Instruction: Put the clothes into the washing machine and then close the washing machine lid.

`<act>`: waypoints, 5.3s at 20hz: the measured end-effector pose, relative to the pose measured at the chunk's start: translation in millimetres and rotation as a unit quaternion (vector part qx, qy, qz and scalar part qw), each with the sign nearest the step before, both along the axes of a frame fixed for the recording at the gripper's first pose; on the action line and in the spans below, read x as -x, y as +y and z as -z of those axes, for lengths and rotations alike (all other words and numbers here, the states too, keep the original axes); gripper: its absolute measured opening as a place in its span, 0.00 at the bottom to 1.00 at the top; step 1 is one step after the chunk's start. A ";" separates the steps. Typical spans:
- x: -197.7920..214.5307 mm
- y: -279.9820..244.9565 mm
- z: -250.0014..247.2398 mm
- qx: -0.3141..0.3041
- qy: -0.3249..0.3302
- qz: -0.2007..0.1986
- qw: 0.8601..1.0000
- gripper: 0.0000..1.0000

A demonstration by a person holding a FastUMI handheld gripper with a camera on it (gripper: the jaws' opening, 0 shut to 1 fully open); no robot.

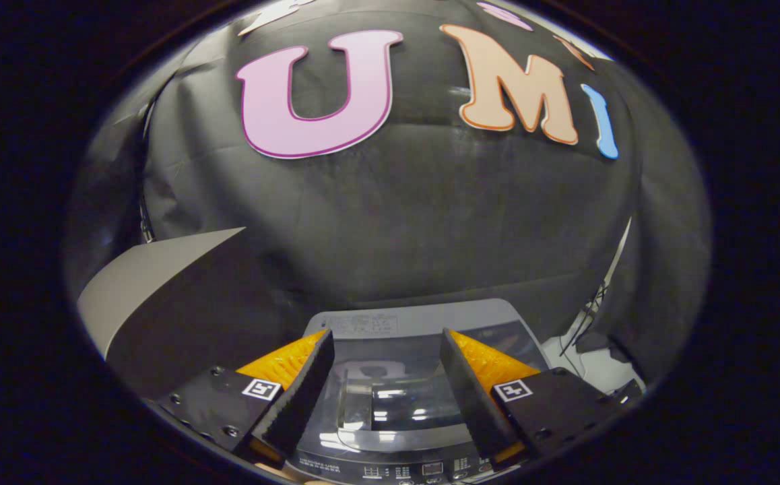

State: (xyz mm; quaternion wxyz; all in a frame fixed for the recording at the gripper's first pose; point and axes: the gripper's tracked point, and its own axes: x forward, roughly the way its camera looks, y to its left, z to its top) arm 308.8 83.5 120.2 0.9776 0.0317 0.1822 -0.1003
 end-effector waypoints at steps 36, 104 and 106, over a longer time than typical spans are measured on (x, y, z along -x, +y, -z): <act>183.6 -154.7 52.5 0.026 -0.184 0.016 0.983 0.96; 304.9 -114.4 131.6 0.056 -0.189 -0.062 0.978 0.96; 304.7 -114.3 131.9 0.056 -0.189 -0.062 0.978 0.96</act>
